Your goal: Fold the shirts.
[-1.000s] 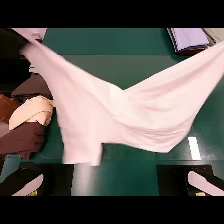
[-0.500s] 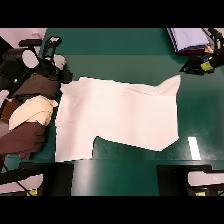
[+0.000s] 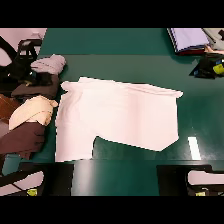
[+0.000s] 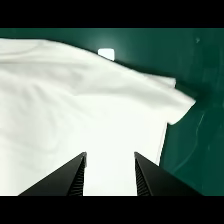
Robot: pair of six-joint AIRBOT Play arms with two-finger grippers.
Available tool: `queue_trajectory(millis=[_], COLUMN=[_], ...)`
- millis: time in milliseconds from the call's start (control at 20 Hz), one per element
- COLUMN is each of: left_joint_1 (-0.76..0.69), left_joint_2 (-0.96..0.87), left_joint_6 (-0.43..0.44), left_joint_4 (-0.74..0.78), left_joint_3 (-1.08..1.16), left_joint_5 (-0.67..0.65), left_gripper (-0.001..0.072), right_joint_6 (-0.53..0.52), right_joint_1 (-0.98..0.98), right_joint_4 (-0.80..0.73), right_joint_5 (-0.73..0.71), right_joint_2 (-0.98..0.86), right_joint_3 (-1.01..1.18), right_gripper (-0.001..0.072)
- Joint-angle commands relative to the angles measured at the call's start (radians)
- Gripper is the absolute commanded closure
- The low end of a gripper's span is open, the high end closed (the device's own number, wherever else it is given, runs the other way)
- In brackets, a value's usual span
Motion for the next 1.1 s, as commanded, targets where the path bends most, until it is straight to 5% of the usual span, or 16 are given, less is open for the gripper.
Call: queue_trajectory(millis=[0, 700, 750, 850, 1050], left_joint_1=[0.03, 0.03, 0.03, 0.03, 0.03], left_joint_2=[0.08, 0.092, 0.092, 0.093, 0.144], left_joint_6=[0.01, 0.01, 0.01, 0.01, 0.027], left_joint_4=[-0.017, -0.166, -0.167, -0.169, -0.169], left_joint_3=[-0.203, -0.547, -0.547, -0.541, -0.482], left_joint_5=[-0.052, 0.088, 0.087, 0.087, 0.043], left_gripper=[0.0268, 0.0271, 0.033, 0.0684, 0.0684], right_joint_6=[-0.028, -0.037, -0.037, -0.037, -0.032], right_joint_1=[-0.008, 0.056, 0.056, 0.056, 0.009], right_joint_4=[0.038, 0.036, 0.031, 0.026, 0.021], right_joint_5=[-0.037, -0.071, -0.063, -0.032, -0.002], right_joint_2=[0.125, 0.23, 0.23, 0.23, 0.292], right_joint_3=[-0.214, -0.409, -0.409, -0.411, -0.565], right_gripper=[0.0353, 0.0353, 0.0352, 0.0352, 0.0352])
